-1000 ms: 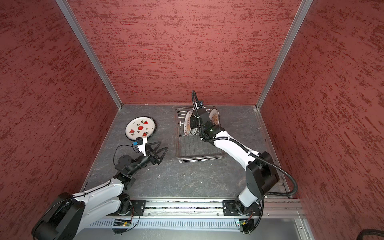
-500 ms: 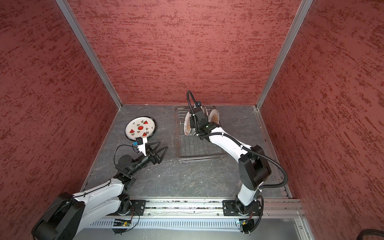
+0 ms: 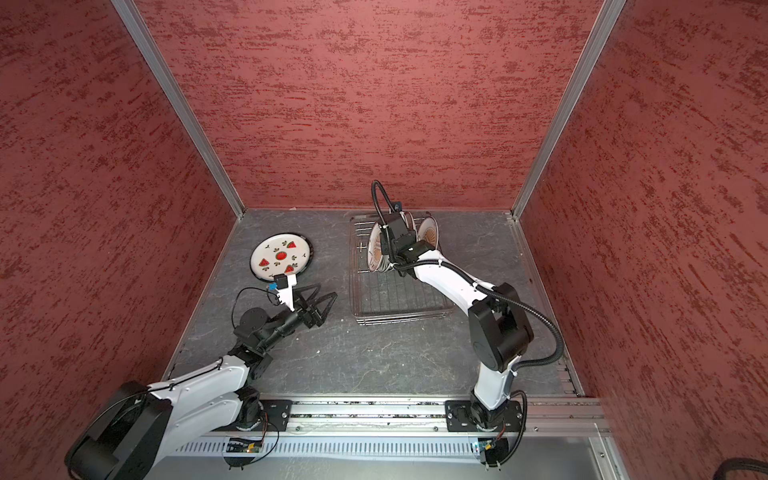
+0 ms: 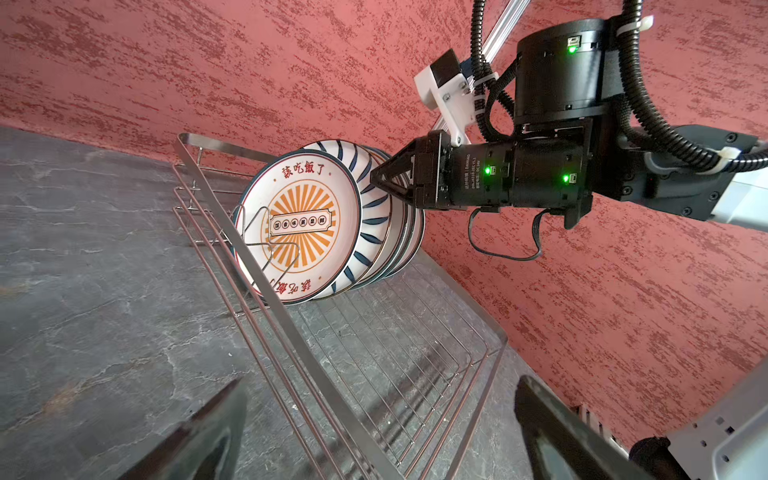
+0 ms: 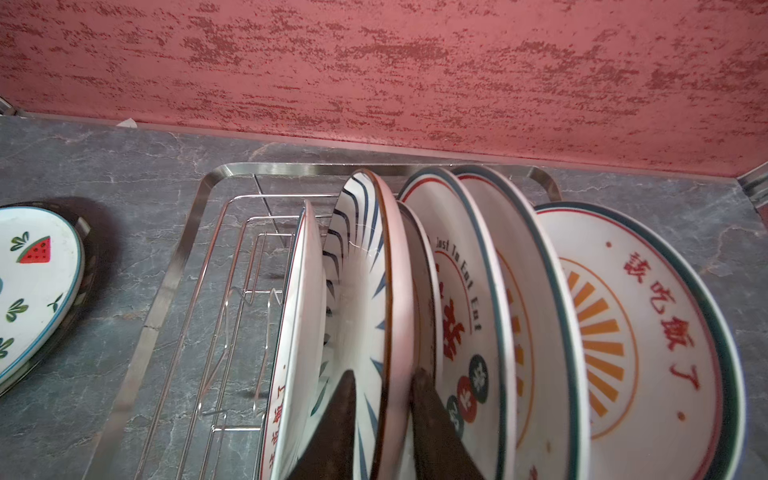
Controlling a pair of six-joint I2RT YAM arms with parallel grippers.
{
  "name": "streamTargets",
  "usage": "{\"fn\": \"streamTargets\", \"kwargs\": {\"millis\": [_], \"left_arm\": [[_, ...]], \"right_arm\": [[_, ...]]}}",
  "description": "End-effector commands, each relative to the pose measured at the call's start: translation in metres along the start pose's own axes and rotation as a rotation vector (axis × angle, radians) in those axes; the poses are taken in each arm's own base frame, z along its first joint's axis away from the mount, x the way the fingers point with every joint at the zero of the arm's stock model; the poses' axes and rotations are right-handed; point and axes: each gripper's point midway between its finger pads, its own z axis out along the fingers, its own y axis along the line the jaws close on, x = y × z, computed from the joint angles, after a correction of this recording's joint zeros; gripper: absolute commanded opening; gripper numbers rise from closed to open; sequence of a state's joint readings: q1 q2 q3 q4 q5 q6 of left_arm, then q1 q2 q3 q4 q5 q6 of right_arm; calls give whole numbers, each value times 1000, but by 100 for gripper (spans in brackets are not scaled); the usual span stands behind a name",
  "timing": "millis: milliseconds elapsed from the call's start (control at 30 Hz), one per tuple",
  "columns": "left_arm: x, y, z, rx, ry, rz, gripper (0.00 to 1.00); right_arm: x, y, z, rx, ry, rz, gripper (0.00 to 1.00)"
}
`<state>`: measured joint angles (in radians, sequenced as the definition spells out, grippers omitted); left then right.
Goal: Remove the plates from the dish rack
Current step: 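Grasp the top rim of the blue-striped plate in the rack with the right gripper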
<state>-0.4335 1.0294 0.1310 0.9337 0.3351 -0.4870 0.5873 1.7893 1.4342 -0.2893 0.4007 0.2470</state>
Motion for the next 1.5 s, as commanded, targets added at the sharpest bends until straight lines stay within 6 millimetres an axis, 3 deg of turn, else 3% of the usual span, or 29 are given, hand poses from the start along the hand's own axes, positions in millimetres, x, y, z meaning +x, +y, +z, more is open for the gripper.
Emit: {"fn": "streamTargets", "kwargs": {"millis": [0, 433, 600, 800, 967, 1467], "left_arm": [[-7, 0, 4, -10, -14, 21, 99], [-4, 7, 10, -44, 7, 7, 99], [-4, 9, 9, -55, 7, 11, 99], [-2, 18, 11, -103, 20, 1, 100], [-4, 24, 9, -139, 12, 1, 99], [-6, 25, 7, -155, 2, 5, 99]], "right_arm": [[-10, 4, 5, -10, -15, 17, 28], [-9, 3, 14, 7, -19, 7, 27], [-11, -2, 18, 55, -26, -3, 21], [-8, 4, 22, 35, -10, -12, 25], [-8, -1, 25, 73, -10, -10, 23], [-61, -5, -16, 192, -163, -65, 18]]}}
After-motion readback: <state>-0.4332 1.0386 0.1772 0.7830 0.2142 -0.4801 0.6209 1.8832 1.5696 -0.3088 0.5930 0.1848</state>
